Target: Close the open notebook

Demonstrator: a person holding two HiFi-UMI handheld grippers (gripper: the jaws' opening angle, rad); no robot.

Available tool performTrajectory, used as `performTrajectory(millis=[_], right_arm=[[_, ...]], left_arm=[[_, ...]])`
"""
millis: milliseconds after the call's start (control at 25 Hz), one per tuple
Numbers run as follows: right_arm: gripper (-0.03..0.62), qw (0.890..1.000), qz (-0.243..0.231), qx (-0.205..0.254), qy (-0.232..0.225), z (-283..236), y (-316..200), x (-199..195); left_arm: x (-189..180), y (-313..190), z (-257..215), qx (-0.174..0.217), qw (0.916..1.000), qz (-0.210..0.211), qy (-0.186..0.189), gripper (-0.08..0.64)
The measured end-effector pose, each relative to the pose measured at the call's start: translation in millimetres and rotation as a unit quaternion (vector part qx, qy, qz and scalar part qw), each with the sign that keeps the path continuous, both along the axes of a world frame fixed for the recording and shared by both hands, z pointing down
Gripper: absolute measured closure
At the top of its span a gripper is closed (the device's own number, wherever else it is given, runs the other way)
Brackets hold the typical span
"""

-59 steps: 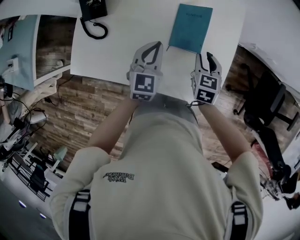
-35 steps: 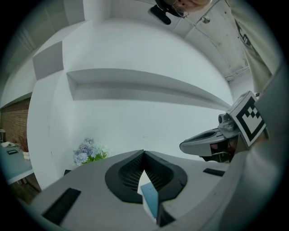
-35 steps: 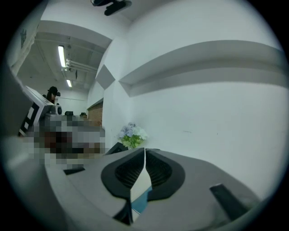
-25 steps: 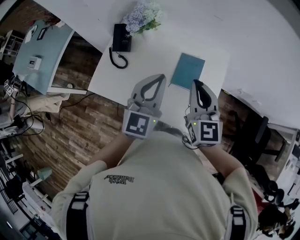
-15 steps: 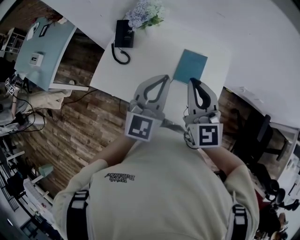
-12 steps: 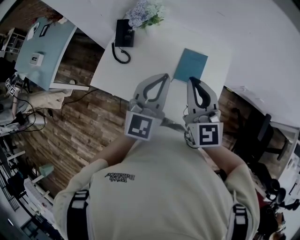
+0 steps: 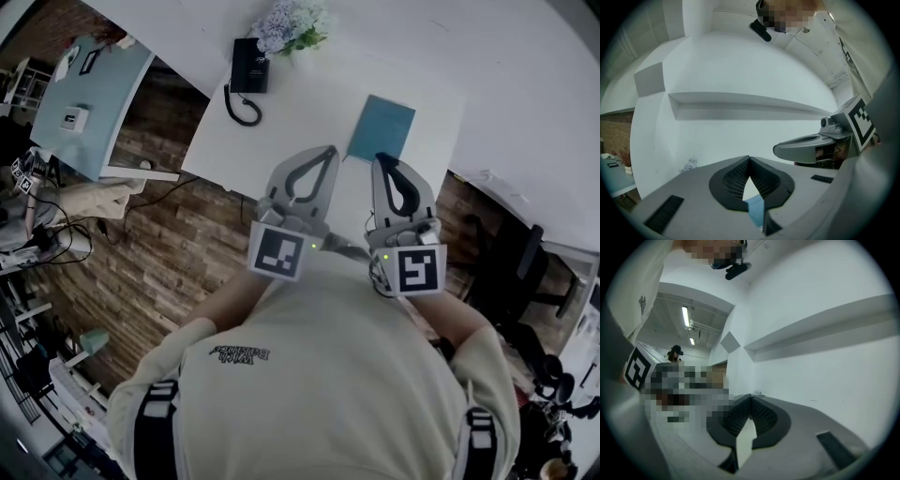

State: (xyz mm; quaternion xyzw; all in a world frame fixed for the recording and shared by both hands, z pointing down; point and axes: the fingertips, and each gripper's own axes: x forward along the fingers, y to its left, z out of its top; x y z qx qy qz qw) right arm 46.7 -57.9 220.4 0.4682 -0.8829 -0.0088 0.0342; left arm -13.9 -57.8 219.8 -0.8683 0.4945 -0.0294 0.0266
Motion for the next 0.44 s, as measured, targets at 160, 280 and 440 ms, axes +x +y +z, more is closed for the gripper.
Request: performTrajectory(millis=[160,280,440], right_arm=[[0.591,1.000,0.000,-0.002,-0.002,1.0,1.8,-0.3],[0.591,1.000,0.001,-0.004,-0.002,0.7,2.4,-1.0],[0.591,1.000,-0.001,-0.005,-0.004,-0.3,4.3,-2.9]], left_arm=[[0.3,2.1,0.6,0.000,1.0000,0.002,0.000,0.546],[0.0,2.4,0.7,-0.002,1.0000,0.002,0.001,0.548],[-0.7,4.6,2.2,-0.004,1.0000,0.003,-0.003,0.546]])
